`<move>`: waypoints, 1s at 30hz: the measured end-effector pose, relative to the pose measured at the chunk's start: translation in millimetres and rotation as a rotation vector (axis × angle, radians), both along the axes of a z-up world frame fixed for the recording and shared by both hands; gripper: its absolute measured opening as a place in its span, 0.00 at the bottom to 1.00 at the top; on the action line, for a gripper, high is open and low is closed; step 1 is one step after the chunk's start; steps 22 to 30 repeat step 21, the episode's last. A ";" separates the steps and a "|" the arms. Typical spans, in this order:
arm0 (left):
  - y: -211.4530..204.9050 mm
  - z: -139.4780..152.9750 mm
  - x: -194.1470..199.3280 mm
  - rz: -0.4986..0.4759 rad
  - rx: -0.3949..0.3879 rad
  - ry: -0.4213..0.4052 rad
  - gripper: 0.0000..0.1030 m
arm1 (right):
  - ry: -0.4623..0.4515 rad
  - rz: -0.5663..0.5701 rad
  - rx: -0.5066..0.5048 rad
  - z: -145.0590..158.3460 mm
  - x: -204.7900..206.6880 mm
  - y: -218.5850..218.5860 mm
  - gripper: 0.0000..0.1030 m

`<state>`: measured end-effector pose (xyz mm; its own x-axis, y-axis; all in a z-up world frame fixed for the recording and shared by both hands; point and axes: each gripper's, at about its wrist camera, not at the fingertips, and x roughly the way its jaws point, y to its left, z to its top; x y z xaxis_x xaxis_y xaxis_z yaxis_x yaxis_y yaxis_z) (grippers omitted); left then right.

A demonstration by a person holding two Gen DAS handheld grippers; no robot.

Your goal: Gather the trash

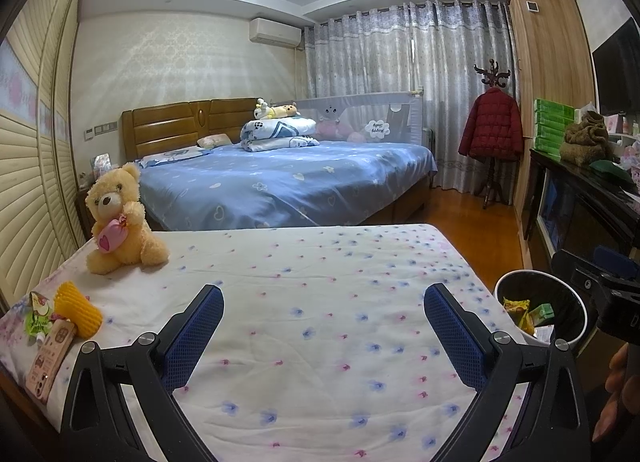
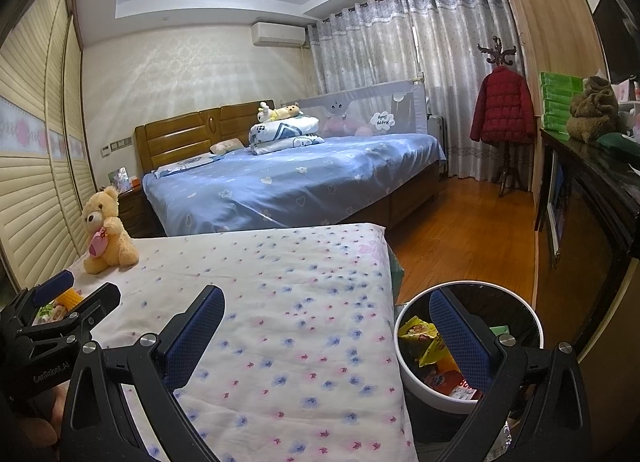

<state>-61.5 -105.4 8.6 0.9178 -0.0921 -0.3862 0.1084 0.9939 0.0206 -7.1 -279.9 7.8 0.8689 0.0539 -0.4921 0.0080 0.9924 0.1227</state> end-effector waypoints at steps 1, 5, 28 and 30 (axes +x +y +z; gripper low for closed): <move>0.6 -0.3 0.1 0.001 0.000 0.001 0.99 | 0.001 0.000 0.001 0.0 -0.1 0.2 1.00; 0.8 -0.4 0.2 0.002 -0.001 0.002 0.99 | 0.003 0.002 0.001 -1.2 1.0 0.2 1.00; 4.1 -7.9 8.6 0.004 -0.009 0.029 0.99 | 0.042 0.018 0.014 -10.8 10.0 1.2 1.00; 4.1 -7.9 8.6 0.004 -0.009 0.029 0.99 | 0.042 0.018 0.014 -10.8 10.0 1.2 1.00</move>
